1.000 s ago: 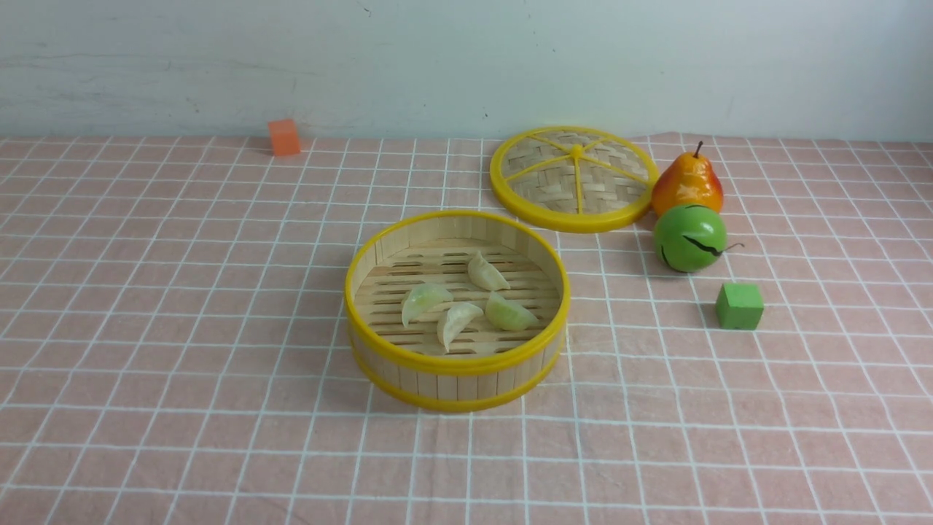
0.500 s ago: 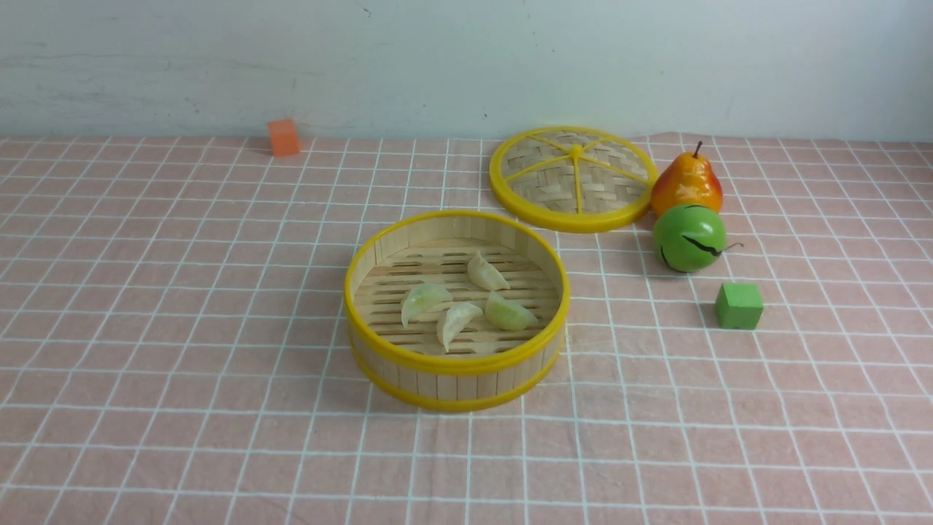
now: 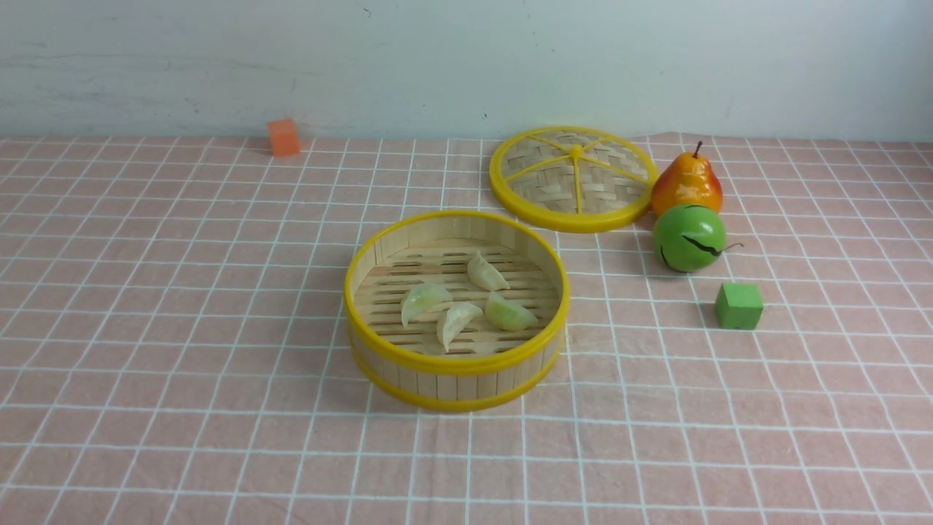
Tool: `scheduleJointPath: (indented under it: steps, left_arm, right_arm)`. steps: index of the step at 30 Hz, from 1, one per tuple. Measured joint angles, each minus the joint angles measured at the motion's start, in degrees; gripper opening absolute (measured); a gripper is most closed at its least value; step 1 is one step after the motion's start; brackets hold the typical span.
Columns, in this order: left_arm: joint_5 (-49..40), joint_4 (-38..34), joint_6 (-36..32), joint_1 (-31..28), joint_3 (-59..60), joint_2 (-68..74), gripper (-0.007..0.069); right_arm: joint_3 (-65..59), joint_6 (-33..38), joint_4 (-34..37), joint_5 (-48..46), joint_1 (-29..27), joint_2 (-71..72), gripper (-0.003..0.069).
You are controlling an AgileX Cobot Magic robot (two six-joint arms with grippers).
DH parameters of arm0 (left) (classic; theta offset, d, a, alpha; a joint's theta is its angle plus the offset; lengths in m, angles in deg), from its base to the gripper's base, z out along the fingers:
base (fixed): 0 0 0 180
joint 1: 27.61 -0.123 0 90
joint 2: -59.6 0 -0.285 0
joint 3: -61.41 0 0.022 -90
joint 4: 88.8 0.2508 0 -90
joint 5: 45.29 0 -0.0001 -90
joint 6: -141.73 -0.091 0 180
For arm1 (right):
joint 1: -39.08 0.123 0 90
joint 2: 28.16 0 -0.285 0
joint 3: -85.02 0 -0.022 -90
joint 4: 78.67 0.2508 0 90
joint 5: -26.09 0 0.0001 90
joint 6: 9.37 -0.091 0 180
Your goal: Put the dumplings into the steamer on the table with the pink tablecloth.
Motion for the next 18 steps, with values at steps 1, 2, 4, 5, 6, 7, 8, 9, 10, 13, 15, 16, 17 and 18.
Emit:
scheduleJointPath:
  steps: [1, 2, 4, 5, 6, 7, 8, 9, 10, 13, 15, 16, 17, 18]
  left_arm:
    - [0.0, 0.0, 0.0, 0.0, 0.0, 0.0, -0.0014]
    - [0.0, 0.0, 0.0, 0.0, 0.0, 0.0, -0.0014]
    - [0.0, 0.0, 0.0, 0.0, 0.0, 0.0, -0.0014]
    - [0.0, 0.0, 0.0, 0.0, 0.0, 0.0, -0.0014]
    - [0.0, 0.0, 0.0, 0.0, 0.0, 0.0, -0.0014]
    - [0.0, 0.0, 0.0, 0.0, 0.0, 0.0, -0.0014]
    - [0.0, 0.0, 0.0, 0.0, 0.0, 0.0, -0.0014]
    - [0.0, 0.0, 0.0, 0.0, 0.0, 0.0, -0.0014]
    - [0.0, 0.0, 0.0, 0.0, 0.0, 0.0, -0.0014]
    - [0.0, 0.0, 0.0, 0.0, 0.0, 0.0, -0.0014]
    - [0.0, 0.0, 0.0, 0.0, 0.0, 0.0, -0.0014]
    - [0.0, 0.0, 0.0, 0.0, 0.0, 0.0, -0.0014]
    - [0.0, 0.0, 0.0, 0.0, 0.0, 0.0, -0.0013]
    - [0.0, 0.0, 0.0, 0.0, 0.0, 0.0, -0.0013]
  right_arm:
    - [0.0, 0.0, 0.0, 0.0, 0.0, 0.0, 0.0089]
    - [0.0, 0.0, 0.0, 0.0, 0.0, 0.0, 0.0089]
    - [0.0, 0.0, 0.0, 0.0, 0.0, 0.0, 0.0092]
    - [0.0, 0.0, 0.0, 0.0, 0.0, 0.0, 0.0094]
    - [0.0, 0.0, 0.0, 0.0, 0.0, 0.0, 0.0097]
    - [0.0, 0.0, 0.0, 0.0, 0.0, 0.0, 0.0098]
    - [0.0, 0.0, 0.0, 0.0, 0.0, 0.0, 0.0098]
    - [0.0, 0.0, 0.0, 0.0, 0.0, 0.0, 0.0101]
    - [0.0, 0.0, 0.0, 0.0, 0.0, 0.0, 0.0101]
    - [0.0, 0.0, 0.0, 0.0, 0.0, 0.0, 0.0107]
    - [0.0, 0.0, 0.0, 0.0, 0.0, 0.0, 0.0111]
    - [0.0, 0.0, 0.0, 0.0, 0.0, 0.0, 0.0113]
    - [0.0, 0.0, 0.0, 0.0, 0.0, 0.0, 0.0114]
    - [0.0, 0.0, 0.0, 0.0, 0.0, 0.0, 0.0115]
